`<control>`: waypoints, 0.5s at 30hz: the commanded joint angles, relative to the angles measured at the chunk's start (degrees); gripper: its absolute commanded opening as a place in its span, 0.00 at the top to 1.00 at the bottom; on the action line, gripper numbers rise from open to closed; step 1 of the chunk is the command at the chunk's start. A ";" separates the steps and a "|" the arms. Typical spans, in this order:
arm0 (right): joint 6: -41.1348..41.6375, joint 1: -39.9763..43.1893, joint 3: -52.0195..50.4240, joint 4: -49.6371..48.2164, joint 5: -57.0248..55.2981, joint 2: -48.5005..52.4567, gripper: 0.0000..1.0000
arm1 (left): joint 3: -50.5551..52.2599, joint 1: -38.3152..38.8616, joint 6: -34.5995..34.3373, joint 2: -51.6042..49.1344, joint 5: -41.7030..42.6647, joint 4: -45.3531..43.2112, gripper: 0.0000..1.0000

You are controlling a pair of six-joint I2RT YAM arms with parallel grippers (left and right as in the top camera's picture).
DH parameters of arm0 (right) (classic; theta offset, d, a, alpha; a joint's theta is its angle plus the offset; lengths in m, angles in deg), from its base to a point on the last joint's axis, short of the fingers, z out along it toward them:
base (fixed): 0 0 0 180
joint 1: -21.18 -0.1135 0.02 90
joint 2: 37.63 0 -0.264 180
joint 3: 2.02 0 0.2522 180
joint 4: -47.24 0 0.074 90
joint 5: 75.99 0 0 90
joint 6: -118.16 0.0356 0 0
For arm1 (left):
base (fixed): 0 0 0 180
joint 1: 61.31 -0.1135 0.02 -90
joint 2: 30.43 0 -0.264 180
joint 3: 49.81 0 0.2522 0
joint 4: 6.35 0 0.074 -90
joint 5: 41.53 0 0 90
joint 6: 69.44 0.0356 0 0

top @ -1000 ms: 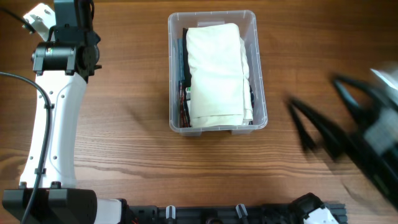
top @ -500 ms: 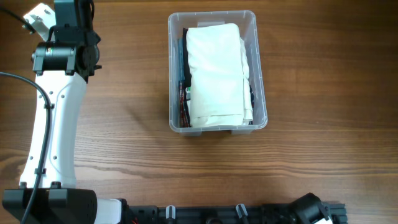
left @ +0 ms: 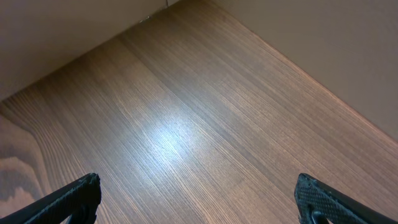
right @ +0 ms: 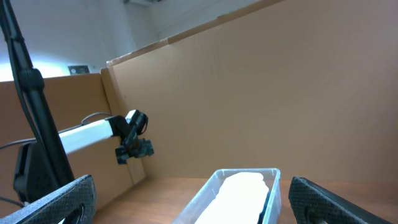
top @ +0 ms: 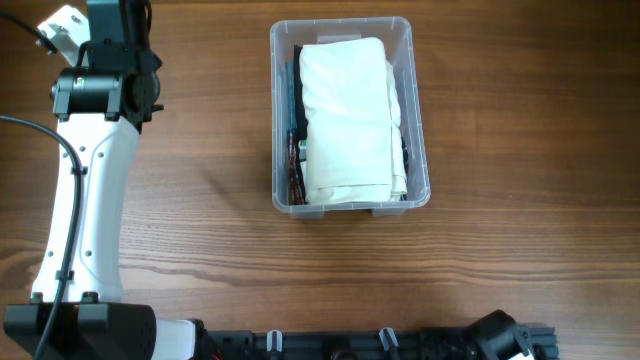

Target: Pack container

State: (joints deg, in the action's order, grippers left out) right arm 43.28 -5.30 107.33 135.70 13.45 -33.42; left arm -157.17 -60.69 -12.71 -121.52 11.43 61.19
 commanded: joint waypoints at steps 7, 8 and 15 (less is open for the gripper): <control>0.83 -0.13 -0.39 12.35 -1.07 -0.74 0.00 | 0.00 -0.37 0.04 -0.15 -0.98 -0.13 0.00; 2.95 -0.13 -0.39 13.99 -0.79 -0.74 0.00 | 0.00 -0.37 0.04 -0.15 -0.98 -0.11 0.00; 19.54 -0.13 -0.39 17.40 -3.28 -0.74 0.00 | 0.00 -0.37 0.04 -0.15 -0.98 -0.13 0.00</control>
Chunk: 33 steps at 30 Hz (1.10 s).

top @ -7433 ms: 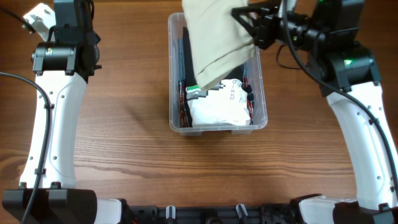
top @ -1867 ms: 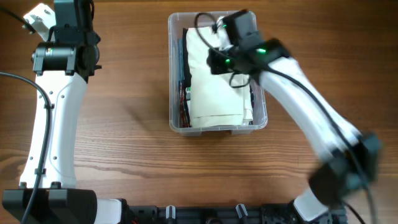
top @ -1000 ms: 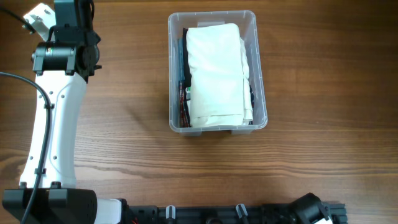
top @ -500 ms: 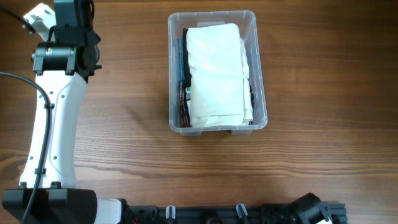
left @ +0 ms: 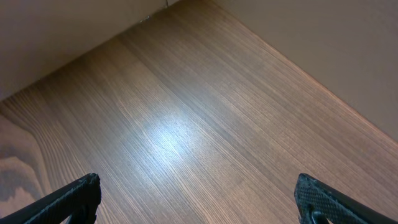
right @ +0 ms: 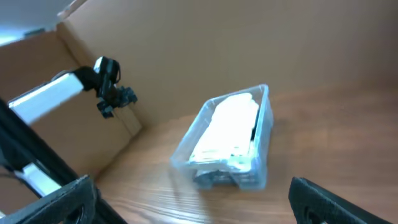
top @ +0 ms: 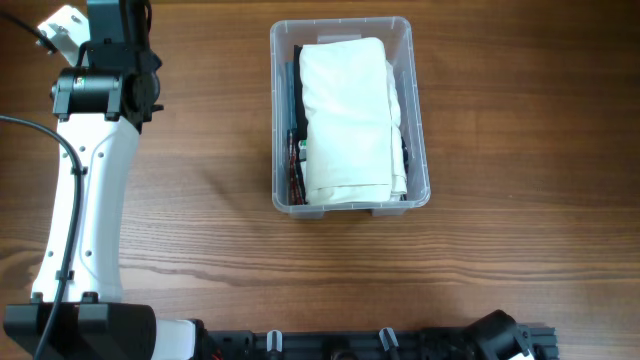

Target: Pack container

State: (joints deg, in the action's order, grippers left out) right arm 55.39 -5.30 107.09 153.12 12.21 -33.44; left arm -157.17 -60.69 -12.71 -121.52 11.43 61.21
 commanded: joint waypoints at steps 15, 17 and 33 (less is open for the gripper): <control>13.79 -0.09 -3.80 -0.09 -5.07 -0.83 0.00 | 0.00 -0.37 0.04 -0.15 -0.98 -0.15 0.00; 10.62 0.11 -6.51 -0.20 -5.09 -0.92 0.00 | 0.00 -0.37 0.04 -0.15 -0.98 -0.15 0.00; -9.29 1.44 -46.95 -44.98 -0.96 -1.11 0.00 | 0.00 -0.37 0.04 -0.15 -0.98 -0.15 0.00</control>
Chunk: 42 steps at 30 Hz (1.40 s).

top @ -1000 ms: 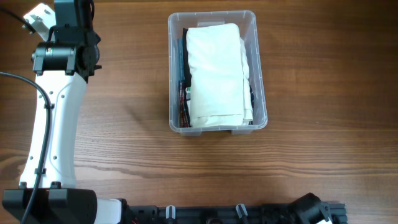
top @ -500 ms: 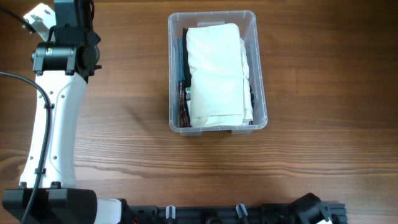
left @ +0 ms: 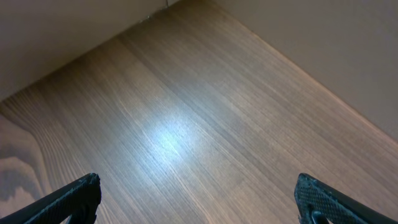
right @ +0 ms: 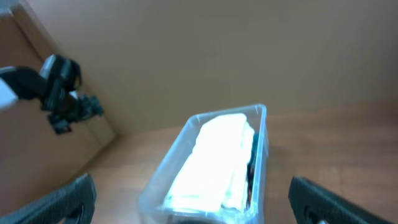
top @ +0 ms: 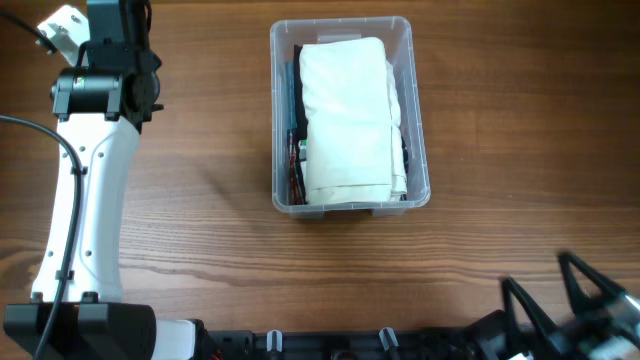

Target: Pack container

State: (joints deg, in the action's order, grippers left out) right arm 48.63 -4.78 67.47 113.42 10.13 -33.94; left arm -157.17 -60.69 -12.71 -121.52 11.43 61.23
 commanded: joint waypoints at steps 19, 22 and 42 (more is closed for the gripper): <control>-18.97 11.98 -46.01 -48.17 12.28 -3.43 0.00 | 0.00 -0.37 0.04 -0.15 -0.98 -0.17 0.00; -19.02 12.72 -50.95 -53.53 12.26 -3.43 0.00 | 0.00 -0.37 0.04 -0.15 -0.98 -0.17 0.00; -32.35 20.20 -55.43 -53.00 11.85 -3.48 0.00 | 0.00 -0.37 0.04 -0.15 -0.98 -0.17 0.00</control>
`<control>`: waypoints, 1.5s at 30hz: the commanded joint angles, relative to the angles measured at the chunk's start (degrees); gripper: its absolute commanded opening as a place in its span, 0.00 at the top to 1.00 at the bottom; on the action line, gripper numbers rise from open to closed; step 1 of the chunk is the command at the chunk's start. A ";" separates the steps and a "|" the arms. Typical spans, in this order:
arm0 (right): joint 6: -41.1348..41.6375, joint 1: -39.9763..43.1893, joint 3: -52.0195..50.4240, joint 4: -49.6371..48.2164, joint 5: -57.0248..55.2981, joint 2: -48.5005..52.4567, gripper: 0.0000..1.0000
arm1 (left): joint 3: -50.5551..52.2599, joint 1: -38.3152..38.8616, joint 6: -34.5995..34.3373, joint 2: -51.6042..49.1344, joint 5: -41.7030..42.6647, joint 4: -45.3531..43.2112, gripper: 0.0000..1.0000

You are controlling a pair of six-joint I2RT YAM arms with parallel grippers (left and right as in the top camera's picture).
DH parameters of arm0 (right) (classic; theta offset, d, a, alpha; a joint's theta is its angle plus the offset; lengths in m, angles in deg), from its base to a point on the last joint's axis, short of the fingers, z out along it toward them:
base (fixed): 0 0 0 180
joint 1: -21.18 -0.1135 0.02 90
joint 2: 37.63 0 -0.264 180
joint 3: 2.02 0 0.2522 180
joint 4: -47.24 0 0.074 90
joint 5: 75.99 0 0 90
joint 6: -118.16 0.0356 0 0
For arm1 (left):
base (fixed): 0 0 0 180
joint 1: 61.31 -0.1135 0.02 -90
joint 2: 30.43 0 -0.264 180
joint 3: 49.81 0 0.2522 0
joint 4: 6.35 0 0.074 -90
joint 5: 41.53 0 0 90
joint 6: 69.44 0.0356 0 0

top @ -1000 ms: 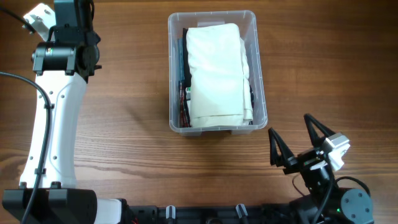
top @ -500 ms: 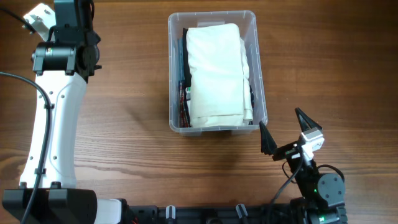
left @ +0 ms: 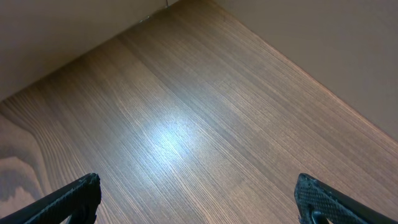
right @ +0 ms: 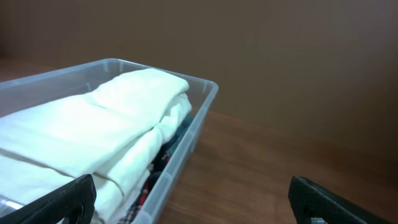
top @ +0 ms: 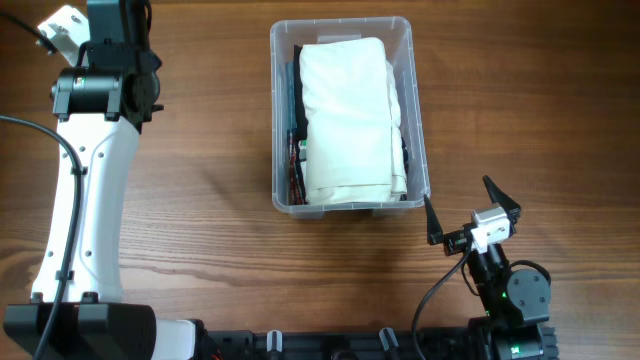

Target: Pack container

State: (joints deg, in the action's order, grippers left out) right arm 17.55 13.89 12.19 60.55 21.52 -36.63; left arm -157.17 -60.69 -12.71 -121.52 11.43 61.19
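A clear plastic container [top: 419, 120] stands at the table's middle back, filled with a folded white cloth [top: 345, 120] over dark and plaid garments [top: 292, 160]. My right gripper [top: 457, 193] is open and empty, just in front of the container's near right corner. In the right wrist view the container [right: 183, 143] and the white cloth [right: 106, 118] lie ahead and to the left of the right gripper [right: 196, 202]. My left gripper [left: 198, 198] is open over bare wood by the table's far corner. Overhead, only the left arm [top: 85, 180] shows.
The white left arm lies along the table's left side. A black rail [top: 330, 345] runs along the front edge. Brown cardboard walls [left: 323, 43] stand behind the table. Bare wood [top: 530, 110] spreads right of the container.
My right gripper was at the table's front right edge and now stands close to the container's near right corner, lower, with the container large in its view. The left arm has not moved.
First the right arm sat folded at the front edge, its camera aimed high at the cardboard wall. Then it looked down on the container from afar. Later its open fingers showed at the front right edge, and now they are beside the container. The left arm stayed still.
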 commanded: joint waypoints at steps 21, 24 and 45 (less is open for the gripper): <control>-1.27 9.51 -0.15 -0.13 0.46 -0.57 0.00 | 0.00 -0.37 0.04 -0.15 -0.98 -0.13 0.00; -1.27 9.51 -0.15 -0.13 0.46 -0.57 0.00 | 0.00 -0.37 0.04 -0.15 -0.98 -0.11 0.00; -1.27 9.51 -0.15 -0.13 0.46 -0.57 0.00 | 0.07 0.39 0.04 36.06 -0.98 -0.11 0.00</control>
State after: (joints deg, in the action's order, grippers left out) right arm 17.33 23.13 12.19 60.57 21.52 -36.63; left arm -156.78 -60.52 -12.73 -91.82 11.41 61.19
